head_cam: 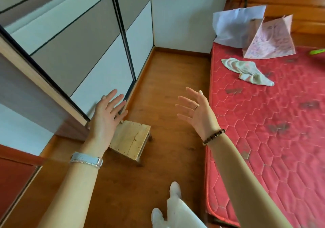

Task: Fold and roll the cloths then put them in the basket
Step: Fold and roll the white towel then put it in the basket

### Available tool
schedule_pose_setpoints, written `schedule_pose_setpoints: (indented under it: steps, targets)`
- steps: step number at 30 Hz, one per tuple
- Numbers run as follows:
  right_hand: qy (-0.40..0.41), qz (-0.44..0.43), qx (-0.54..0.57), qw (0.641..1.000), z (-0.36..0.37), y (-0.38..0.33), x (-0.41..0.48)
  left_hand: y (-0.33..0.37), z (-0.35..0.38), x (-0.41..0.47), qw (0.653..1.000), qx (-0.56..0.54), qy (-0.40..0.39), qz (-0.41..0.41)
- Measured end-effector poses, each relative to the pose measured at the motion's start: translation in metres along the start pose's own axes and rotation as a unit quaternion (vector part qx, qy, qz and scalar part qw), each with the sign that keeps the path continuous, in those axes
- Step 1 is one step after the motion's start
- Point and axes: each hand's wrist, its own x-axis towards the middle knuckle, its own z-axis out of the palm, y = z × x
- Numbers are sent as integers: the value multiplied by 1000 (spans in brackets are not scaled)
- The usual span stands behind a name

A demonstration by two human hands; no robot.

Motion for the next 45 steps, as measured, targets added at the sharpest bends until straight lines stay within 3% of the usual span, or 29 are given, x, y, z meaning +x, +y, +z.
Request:
schedule_pose_setpoints:
  steps: [26, 45]
  targets:
    - [140, -46, 85, 985, -160, -111, 202, -34, 241, 262, 981, 43, -186, -41]
    - [295, -66, 150, 941, -233, -181, 364, -56, 390, 480, 947, 57, -300, -102]
